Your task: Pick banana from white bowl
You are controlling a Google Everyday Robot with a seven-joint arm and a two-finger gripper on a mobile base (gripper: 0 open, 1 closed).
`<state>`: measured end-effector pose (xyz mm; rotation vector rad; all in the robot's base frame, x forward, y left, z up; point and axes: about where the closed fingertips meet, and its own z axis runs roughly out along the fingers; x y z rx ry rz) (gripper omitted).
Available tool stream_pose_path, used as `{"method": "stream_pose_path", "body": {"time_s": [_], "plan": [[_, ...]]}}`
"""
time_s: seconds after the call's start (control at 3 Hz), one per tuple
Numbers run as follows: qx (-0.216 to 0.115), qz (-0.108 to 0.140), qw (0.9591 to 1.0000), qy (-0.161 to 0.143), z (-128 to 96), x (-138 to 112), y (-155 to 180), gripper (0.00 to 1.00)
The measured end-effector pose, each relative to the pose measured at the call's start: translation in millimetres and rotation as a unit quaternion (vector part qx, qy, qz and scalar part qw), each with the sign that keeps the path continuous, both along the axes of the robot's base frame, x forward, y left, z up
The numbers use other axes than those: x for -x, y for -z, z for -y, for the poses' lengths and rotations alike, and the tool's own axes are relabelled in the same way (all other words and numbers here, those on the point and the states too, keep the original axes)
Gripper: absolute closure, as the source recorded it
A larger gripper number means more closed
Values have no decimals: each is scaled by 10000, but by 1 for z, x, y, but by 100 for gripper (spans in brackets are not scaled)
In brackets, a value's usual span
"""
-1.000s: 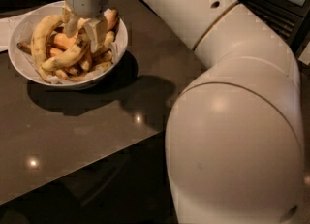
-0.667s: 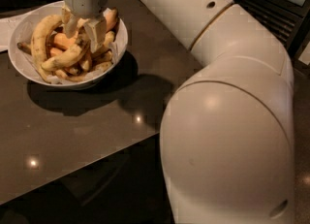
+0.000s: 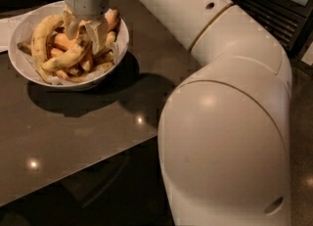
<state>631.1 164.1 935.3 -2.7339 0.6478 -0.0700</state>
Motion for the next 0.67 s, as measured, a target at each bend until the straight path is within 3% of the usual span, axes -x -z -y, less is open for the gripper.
{"method": "stream_pose_path", "body": {"time_s": [0.67], "plan": [[64,72,9999,108,2,-1,0,88]]}}
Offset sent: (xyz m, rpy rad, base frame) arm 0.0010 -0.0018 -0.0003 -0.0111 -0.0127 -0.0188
